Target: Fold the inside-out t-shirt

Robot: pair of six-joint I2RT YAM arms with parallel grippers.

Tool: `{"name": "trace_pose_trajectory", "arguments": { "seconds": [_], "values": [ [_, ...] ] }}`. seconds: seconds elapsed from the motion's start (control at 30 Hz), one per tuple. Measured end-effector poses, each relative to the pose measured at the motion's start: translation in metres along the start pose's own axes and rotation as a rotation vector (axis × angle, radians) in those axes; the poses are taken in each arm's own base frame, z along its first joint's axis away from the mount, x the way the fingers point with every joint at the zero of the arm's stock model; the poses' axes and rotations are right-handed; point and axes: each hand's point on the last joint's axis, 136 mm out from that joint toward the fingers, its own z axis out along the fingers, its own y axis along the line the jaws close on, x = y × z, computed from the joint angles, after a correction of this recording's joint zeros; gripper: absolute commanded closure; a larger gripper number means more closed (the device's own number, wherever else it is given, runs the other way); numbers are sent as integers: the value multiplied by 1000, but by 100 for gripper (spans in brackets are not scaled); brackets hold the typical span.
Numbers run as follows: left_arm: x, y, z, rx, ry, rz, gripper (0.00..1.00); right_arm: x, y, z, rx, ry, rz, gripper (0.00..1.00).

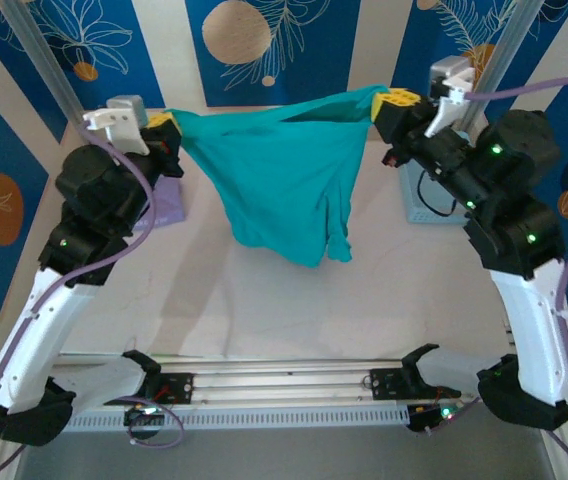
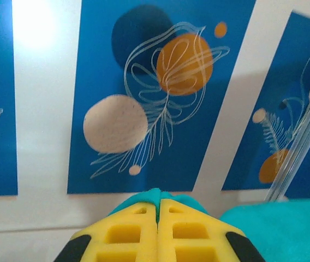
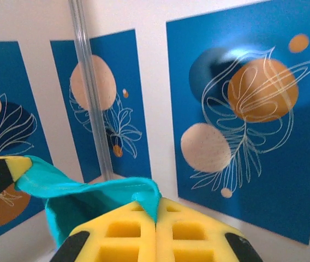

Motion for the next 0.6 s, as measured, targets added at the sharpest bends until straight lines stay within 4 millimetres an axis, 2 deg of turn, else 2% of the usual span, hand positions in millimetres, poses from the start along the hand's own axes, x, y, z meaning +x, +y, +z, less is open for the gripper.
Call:
{"name": "trace_pose_trajectory", "arguments": {
  "seconds": [0.1,0.27,0.37,0.5,0.6],
  "values": [
    [-1,-1,-1,4,4,3,100,15,-3,2,11,51,-3,100],
    [30,1,3,7,106,26,100,76,-11,18,26,242,28,100],
    [35,0,-3,19,132,30,100,94,-11,16,26,311,40,100],
    [17,-5,-24,64,96,18,100,81,2,-2,-11,283,45,100],
    [-18,-16,-45,128,22,-5,100,48,16,-24,-60,198,49,100]
  ]
}}
